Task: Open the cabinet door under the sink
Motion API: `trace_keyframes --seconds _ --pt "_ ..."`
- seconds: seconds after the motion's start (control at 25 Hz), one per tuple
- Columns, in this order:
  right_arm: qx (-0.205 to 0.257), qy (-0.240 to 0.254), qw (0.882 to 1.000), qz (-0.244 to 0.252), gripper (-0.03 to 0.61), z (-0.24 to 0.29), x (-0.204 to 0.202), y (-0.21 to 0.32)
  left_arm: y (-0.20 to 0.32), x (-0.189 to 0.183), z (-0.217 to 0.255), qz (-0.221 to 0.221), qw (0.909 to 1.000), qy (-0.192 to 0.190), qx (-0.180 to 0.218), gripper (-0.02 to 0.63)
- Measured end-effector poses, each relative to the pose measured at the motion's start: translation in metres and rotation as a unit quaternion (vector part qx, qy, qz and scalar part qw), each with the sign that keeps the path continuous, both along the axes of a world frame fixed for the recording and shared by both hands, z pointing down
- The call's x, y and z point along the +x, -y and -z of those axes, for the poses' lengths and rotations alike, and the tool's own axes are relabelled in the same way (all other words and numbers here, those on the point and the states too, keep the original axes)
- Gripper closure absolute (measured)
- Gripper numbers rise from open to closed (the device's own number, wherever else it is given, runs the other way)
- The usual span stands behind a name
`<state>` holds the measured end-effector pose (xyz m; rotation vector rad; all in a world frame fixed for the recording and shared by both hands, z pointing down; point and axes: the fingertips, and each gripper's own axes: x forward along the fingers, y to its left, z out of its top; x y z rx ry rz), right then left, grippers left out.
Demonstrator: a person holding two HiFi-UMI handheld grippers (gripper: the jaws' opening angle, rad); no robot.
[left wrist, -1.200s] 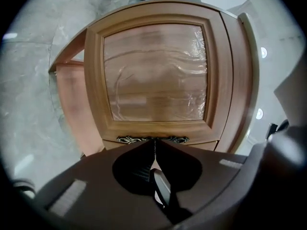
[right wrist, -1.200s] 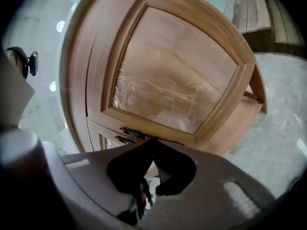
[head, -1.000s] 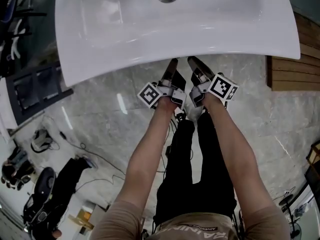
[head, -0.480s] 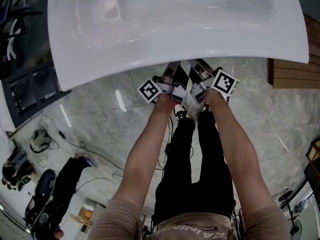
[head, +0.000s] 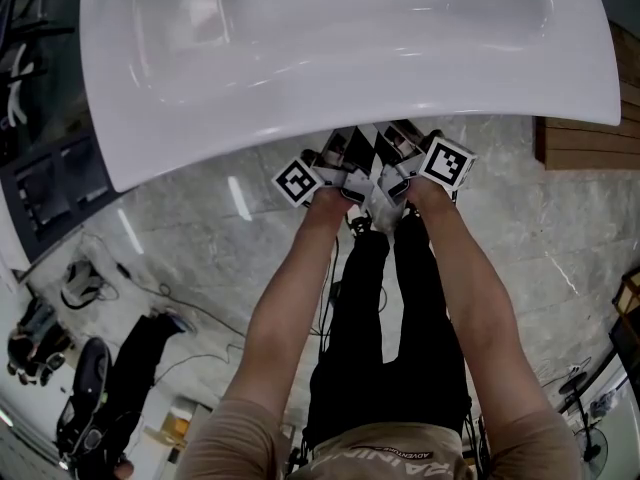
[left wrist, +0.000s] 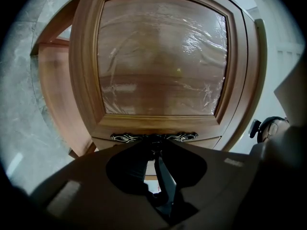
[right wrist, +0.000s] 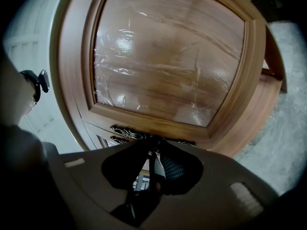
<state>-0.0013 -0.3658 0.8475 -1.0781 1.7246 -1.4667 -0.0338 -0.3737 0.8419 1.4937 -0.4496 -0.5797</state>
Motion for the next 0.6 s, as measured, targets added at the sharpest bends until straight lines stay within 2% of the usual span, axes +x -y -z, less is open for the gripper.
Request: trace_keyframes --seconds 0.6 --pt "-0.006 -0.008 1.0 0.002 0.491 -0.001 -0.001 -0.022 -0.011 -0.006 0.0 0.026 0.9996 0.006 -0.01 0.512"
